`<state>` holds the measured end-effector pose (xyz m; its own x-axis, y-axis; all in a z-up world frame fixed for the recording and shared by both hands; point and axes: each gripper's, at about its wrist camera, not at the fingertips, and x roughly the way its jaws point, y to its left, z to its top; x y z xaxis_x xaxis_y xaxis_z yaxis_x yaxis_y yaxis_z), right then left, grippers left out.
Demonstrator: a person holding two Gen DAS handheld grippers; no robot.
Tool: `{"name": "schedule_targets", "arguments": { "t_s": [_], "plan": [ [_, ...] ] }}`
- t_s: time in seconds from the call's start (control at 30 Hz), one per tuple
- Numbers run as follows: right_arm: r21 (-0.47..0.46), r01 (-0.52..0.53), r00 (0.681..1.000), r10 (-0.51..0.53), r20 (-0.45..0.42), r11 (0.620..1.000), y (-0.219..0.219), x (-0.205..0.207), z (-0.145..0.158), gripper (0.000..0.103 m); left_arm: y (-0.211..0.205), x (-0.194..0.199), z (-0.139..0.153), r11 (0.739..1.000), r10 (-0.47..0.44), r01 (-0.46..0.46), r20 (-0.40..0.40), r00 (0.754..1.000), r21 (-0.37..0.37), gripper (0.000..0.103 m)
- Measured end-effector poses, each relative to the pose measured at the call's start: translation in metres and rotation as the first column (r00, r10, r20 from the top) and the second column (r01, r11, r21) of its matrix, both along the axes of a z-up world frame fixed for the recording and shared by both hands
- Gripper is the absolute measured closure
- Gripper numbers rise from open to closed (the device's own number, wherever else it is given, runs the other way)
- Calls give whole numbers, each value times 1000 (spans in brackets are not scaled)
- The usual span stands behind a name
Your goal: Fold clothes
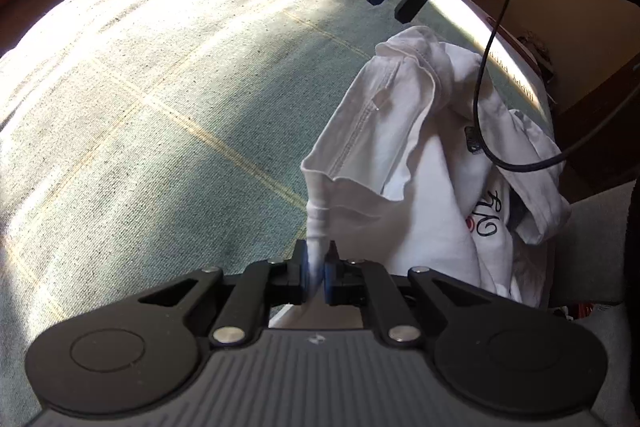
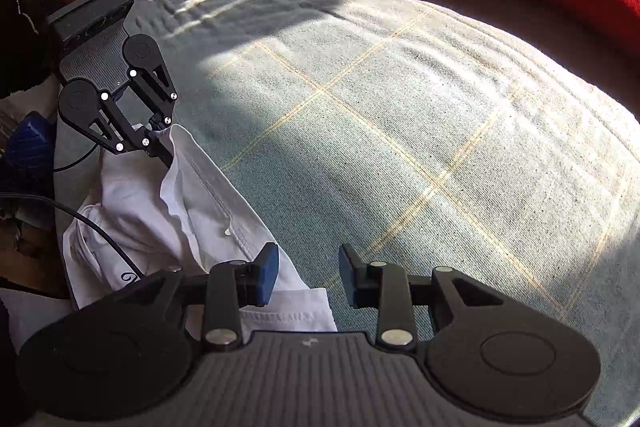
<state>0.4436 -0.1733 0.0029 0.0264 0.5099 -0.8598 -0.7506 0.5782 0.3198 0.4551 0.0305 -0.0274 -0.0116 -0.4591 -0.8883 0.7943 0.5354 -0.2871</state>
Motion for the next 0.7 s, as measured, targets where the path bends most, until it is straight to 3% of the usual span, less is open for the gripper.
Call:
{"name": "schedule_targets", "arguments": {
  "t_s": [0.13,0.33,0.4,0.43,0.47,0.57,0.7],
  "plan": [
    [23,98,986,-94,-135,995,-30,6,-29,64,-3,1,-5,1000,19,-19,-9,1000,15,98],
    [28,139,948,-125,-292,990,-39,-9,-66,60,-1,4,-5,998,66,-66,-21,998,20,98],
    [68,145,937,-115,-330,987,-41,-13,-64,65,-1,5,-4,995,95,-94,-14,995,30,98],
    [85,147,932,-109,-344,986,-42,-14,-63,84,-1,5,-2,994,108,-108,2,994,36,98],
    [69,137,943,-108,-314,988,-41,-16,-59,97,-2,6,0,991,123,-124,25,992,42,99],
    [35,140,966,-128,-224,990,-43,-15,-41,97,-2,13,9,982,175,-180,91,980,56,100],
    [71,184,979,-176,-107,980,-45,-3,-12,98,0,33,18,964,239,-256,177,955,77,101]
  ]
}}
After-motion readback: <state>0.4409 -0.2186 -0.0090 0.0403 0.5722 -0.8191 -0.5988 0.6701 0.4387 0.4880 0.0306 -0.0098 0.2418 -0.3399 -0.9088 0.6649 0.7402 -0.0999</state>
